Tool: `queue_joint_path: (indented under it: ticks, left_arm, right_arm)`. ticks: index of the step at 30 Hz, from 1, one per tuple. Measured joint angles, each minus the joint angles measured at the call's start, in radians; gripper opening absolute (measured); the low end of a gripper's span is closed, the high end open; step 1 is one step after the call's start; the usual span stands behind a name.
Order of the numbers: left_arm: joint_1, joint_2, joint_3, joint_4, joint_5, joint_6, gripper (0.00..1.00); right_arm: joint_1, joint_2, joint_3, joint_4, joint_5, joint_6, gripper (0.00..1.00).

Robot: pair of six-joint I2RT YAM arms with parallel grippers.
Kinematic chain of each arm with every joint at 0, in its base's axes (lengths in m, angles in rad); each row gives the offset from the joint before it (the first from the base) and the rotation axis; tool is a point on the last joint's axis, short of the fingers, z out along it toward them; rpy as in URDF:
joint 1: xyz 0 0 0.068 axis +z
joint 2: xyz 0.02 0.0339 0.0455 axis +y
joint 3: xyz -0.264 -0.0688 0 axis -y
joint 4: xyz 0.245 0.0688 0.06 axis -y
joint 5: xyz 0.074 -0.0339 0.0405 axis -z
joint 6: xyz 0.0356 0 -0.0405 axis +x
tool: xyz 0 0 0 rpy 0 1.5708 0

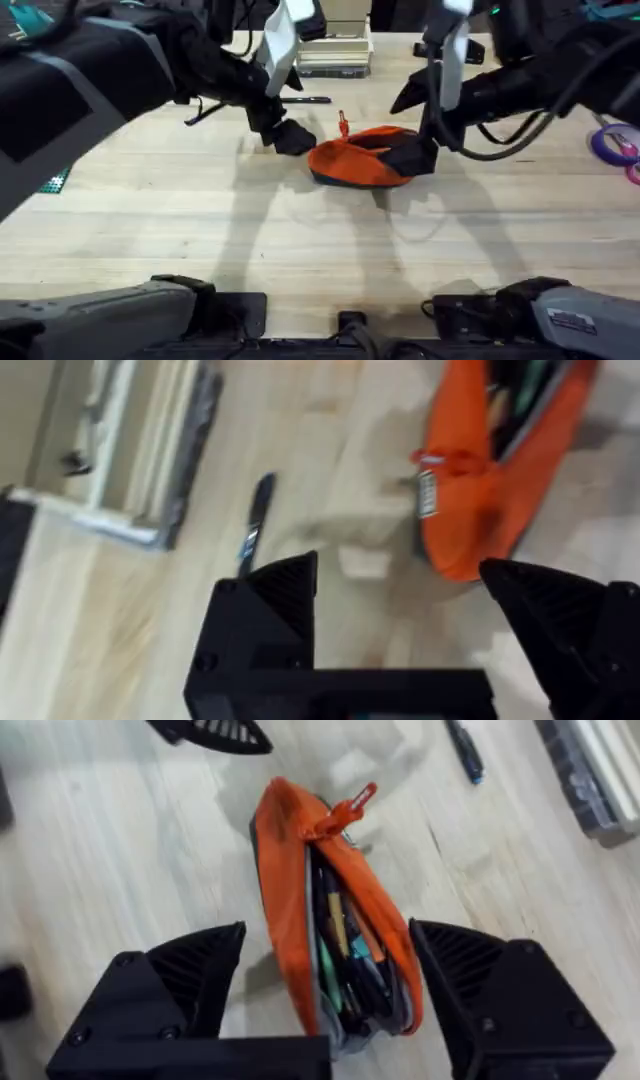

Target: Unzip the bag, pick up the pens from the table one at a time and place them inside, then zip the bag closed.

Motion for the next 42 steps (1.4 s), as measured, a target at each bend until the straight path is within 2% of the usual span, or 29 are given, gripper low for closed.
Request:
queue_joint_path:
  ticks: [7, 12, 21, 24, 25, 32, 35, 36, 42]
  left_arm:
    - [0.000, 0.000, 0.020, 0.069, -0.133, -0.025, 0.991]
    - [0.003, 0.026, 0.024, 0.113, -0.166, -0.049, 0.991]
    - [0.059, 0.164, 0.024, 0.216, -0.173, -0.071, 0.990]
    - [0.075, 0.218, 0.024, 0.263, -0.169, -0.074, 0.991]
    - [0.085, 0.271, 0.024, 0.315, -0.164, -0.084, 0.991]
    - [0.089, 0.392, 0.024, 0.454, -0.137, -0.094, 0.990]
    - [0.089, 0.435, 0.024, 0.480, -0.126, -0.097, 0.991]
    - [0.092, 0.461, 0.026, 0.487, -0.098, -0.105, 0.991]
    - [0.097, 0.474, 0.043, 0.464, -0.080, -0.109, 0.993]
  right_arm:
    - [0.000, -0.115, 0.001, -0.003, -0.005, 0.153, 0.997]
    - [0.000, -0.179, 0.002, -0.004, -0.005, 0.186, 0.997]
    - [0.000, -0.228, 0.005, -0.008, -0.005, 0.240, 0.997]
    - [0.000, -0.228, 0.005, -0.019, -0.005, 0.268, 0.997]
    - [0.000, -0.228, 0.005, -0.021, -0.005, 0.299, 0.997]
    - [0.000, -0.228, 0.005, -0.022, -0.005, 0.333, 0.997]
    - [0.000, -0.228, 0.005, -0.022, -0.005, 0.344, 0.997]
    - [0.000, -0.228, 0.005, -0.022, -0.005, 0.351, 0.998]
    - [0.000, -0.228, 0.005, -0.023, -0.005, 0.354, 0.998]
